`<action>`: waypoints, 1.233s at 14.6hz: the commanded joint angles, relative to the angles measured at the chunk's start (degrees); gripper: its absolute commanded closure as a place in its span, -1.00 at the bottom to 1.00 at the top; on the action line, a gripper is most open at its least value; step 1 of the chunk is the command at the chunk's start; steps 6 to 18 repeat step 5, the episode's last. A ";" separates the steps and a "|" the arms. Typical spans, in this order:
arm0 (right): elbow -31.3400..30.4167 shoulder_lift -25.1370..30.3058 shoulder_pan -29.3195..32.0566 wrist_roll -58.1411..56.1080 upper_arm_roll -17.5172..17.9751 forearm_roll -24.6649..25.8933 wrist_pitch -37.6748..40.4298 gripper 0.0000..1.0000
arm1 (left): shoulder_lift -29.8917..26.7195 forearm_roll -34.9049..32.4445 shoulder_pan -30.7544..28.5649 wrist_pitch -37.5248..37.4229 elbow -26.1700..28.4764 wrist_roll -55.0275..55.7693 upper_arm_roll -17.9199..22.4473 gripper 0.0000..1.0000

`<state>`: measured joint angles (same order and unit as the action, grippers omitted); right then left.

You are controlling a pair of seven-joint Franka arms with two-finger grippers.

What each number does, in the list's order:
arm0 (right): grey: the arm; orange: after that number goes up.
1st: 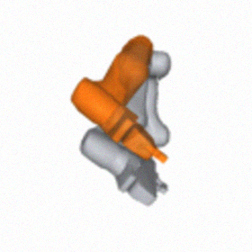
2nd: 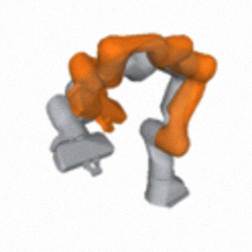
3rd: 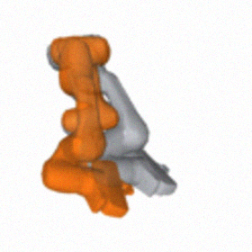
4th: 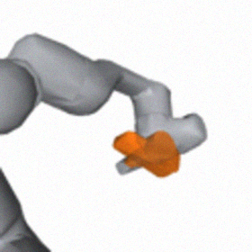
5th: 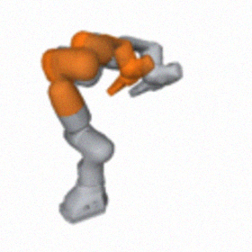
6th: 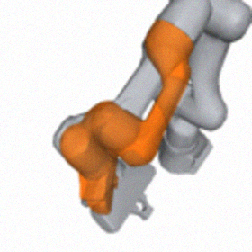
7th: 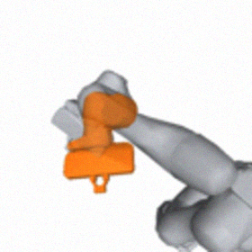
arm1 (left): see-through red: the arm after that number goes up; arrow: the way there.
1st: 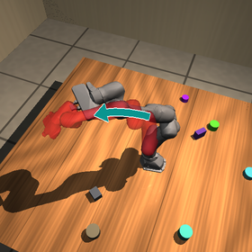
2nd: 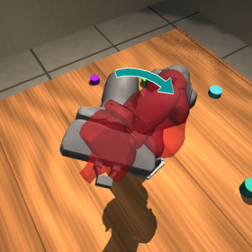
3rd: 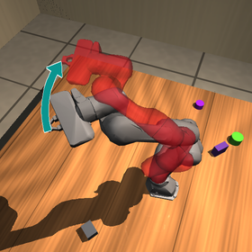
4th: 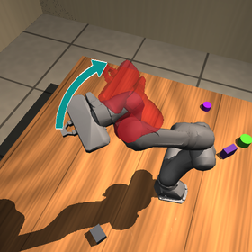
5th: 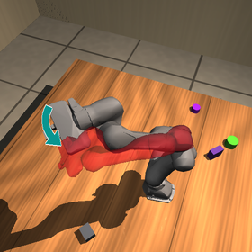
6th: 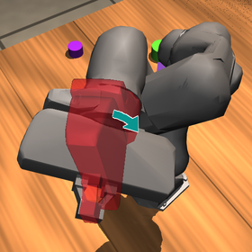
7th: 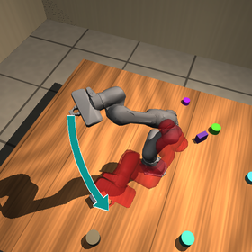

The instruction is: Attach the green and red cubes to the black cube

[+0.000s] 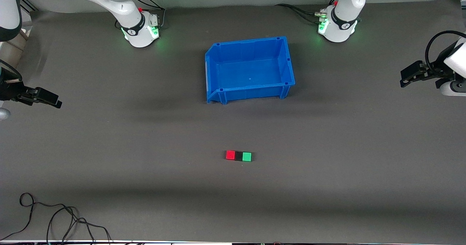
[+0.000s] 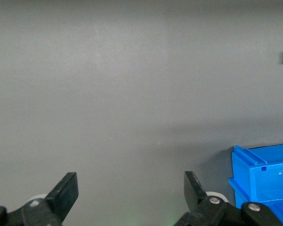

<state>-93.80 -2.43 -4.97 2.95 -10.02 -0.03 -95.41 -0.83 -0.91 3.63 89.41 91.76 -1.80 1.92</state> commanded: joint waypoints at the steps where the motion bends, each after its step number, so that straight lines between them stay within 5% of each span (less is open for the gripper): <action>1: -0.86 0.67 0.05 -0.05 0.35 1.18 -0.74 -0.99 | -0.92 -0.50 0.15 -0.38 0.26 0.13 -0.08 -1.00; 18: -0.86 0.67 0.05 0.04 0.35 0.91 -0.65 -0.99 | -0.92 -0.41 0.50 -0.73 -0.27 0.22 -0.08 -1.00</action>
